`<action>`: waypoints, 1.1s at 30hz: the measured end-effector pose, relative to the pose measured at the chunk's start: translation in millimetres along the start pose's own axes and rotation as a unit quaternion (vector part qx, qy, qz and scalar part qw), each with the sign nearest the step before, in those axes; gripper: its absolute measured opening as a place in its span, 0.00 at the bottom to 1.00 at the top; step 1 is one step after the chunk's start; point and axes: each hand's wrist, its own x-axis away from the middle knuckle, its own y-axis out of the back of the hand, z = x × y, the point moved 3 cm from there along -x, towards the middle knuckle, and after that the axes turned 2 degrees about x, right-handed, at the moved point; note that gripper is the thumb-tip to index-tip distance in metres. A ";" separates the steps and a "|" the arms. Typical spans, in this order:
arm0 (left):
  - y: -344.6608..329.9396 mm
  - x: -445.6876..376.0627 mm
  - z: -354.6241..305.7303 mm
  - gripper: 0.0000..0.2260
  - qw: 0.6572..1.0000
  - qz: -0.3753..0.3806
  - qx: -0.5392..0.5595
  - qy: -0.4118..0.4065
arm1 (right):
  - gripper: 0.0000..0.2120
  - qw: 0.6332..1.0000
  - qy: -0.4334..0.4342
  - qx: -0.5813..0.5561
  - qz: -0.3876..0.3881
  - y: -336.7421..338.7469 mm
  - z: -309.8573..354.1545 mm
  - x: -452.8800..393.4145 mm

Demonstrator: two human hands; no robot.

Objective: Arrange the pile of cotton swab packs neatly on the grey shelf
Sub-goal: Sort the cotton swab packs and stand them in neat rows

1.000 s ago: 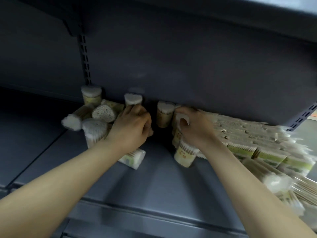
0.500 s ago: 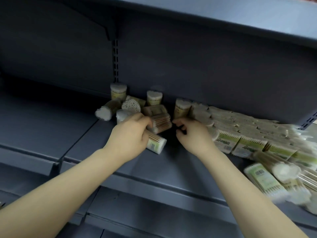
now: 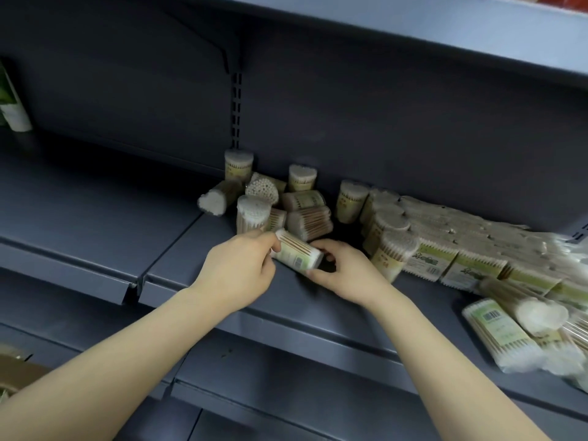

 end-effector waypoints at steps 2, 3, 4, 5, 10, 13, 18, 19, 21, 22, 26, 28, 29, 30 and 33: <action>-0.4 1.4 -1.1 0.11 1.000 0.001 -0.003 0.000 | 0.20 1.000 -0.003 0.004 -0.017 -0.8 0.1 -0.5; -0.6 2.0 -1.4 0.11 1.000 0.003 -0.005 0.000 | 0.20 1.000 -0.007 0.002 -0.023 -1.5 0.1 -0.7; -0.8 2.5 -1.4 0.11 1.000 0.004 -0.008 0.000 | 0.19 1.000 -0.011 -0.002 -0.028 -1.9 0.2 -0.6; -0.9 2.9 -1.0 0.11 1.000 0.006 -0.009 0.001 | 0.19 0.999 -0.017 -0.007 -0.032 -2.1 0.0 -0.7; -1.5 3.5 0.1 0.11 1.000 0.004 -0.010 -0.001 | 0.18 0.998 -0.038 -0.014 -0.055 6.6 -2.9 1.3; -2.3 2.5 0.6 0.11 1.000 -0.002 -0.008 0.003 | 0.17 0.997 -0.039 -0.019 -0.068 16.7 -4.4 3.6; -6.1 -1.9 -3.5 0.10 1.000 -0.011 0.006 0.012 | 0.14 0.992 -0.027 -0.035 -0.115 42.4 -4.9 11.2; -7.0 -3.1 -5.8 0.10 1.000 -0.009 0.007 0.012 | 0.13 0.991 -0.028 -0.045 -0.122 47.1 -6.0 12.5; -9.5 -6.0 -11.1 0.10 1.000 0.001 0.004 0.009 | 0.14 0.988 -0.038 -0.072 -0.128 54.8 -10.8 14.9; -11.2 -7.9 -13.9 0.11 1.000 0.007 0.002 0.005 | 0.15 0.987 -0.043 -0.086 -0.131 58.3 -13.2 16.4; -17.2 -16.6 -28.2 0.13 1.000 0.019 0.003 -0.013 | 0.12 0.981 -0.041 -0.123 -0.145 71.0 -21.0 26.4; -20.2 -21.2 -36.2 0.15 0.999 0.026 0.010 -0.022 | 0.11 0.980 -0.037 -0.129 -0.149 75.6 -24.2 32.4; -21.7 -23.9 -39.8 0.16 0.999 0.028 0.011 -0.026 | 0.11 0.979 -0.035 -0.134 -0.149 77.5 -26.0 35.1; -23.4 -26.7 -42.8 0.16 0.999 0.029 0.010 -0.029 | 0.12 0.978 -0.033 -0.142 -0.149 79.4 -27.8 37.6; -29.3 -34.9 -50.9 0.18 0.999 0.024 0.013 -0.036 | 0.13 0.970 -0.029 -0.185 -0.153 83.3 -34.7 44.6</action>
